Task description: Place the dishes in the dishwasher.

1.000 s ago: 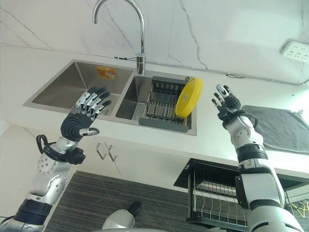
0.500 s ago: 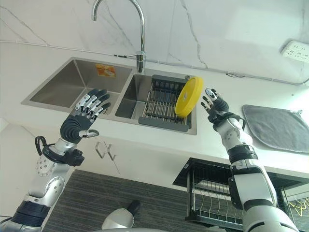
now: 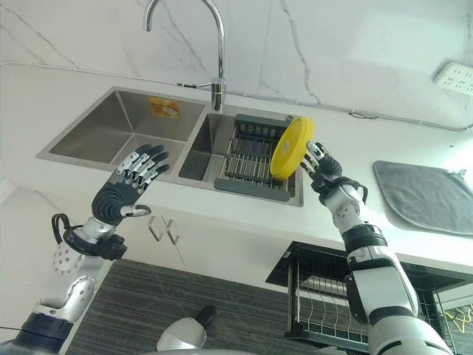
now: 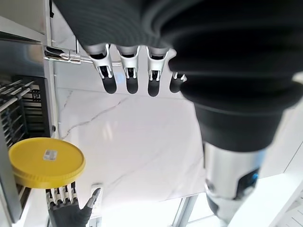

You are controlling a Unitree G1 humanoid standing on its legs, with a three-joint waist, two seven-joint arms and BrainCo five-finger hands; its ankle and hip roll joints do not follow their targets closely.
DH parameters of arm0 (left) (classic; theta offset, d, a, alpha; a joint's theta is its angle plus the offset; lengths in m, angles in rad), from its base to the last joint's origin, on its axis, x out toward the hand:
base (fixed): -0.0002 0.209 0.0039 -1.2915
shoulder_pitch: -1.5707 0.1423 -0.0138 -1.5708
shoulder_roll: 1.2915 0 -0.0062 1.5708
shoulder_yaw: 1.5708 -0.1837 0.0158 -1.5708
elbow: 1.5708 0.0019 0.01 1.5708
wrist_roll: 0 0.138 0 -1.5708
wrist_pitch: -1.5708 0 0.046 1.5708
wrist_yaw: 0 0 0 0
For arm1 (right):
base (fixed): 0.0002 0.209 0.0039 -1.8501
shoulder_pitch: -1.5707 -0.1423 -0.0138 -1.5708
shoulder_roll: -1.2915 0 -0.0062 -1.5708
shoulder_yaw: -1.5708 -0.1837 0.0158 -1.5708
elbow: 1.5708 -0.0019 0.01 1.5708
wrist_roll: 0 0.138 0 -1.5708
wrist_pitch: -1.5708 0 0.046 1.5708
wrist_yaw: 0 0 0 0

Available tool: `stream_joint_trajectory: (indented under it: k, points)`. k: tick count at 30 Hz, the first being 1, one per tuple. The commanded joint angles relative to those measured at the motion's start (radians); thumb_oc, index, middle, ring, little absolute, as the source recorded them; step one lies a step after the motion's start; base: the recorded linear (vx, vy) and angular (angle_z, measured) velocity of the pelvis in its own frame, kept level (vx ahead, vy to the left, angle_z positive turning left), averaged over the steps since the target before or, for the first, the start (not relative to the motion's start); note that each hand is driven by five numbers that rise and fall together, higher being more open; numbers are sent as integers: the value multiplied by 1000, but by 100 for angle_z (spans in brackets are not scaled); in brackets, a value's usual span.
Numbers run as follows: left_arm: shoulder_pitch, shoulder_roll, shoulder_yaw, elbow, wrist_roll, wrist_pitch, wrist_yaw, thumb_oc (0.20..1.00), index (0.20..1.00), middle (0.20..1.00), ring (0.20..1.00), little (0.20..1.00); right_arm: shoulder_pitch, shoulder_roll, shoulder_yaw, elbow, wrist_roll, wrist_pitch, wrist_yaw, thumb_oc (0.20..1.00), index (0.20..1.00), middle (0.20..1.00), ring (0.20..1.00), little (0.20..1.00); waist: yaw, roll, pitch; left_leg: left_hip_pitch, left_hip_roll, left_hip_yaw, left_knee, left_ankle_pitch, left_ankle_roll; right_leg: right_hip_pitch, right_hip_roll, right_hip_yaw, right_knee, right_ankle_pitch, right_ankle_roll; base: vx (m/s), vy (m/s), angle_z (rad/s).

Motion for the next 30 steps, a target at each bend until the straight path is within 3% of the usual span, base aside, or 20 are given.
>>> stream_joint_trajectory:
  k: [1, 15, 30]
  points:
    - [43, 42, 23, -40, -1, -46, -19, 1000, 1000, 1000, 1000, 1000, 7, -33, 33, -18, -30, -62, 7, 1000, 1000, 1000, 1000, 1000, 27, 0, -68, -2, -19, 56, -3, 0, 54, -30, -21, 88, 53, 90, -19, 0, 0, 0]
    - [54, 76, 45, -51, 65, -65, -60, 1000, 1000, 1000, 1000, 1000, -20, -82, 77, -2, -110, -10, 84, 1000, 1000, 1000, 1000, 1000, 44, -19, -63, -1, -19, 48, -3, -3, 52, -26, -20, 74, 55, 86, -15, 9, 1, 0]
    - [70, 84, 50, -63, 59, -65, -98, 1000, 1000, 1000, 1000, 1000, -45, -70, 82, 45, -115, -16, 43, 1000, 1000, 1000, 1000, 1000, 55, -7, -63, 9, -22, 35, -3, -7, 54, -17, -25, 69, 57, 83, -15, 22, -2, 4]
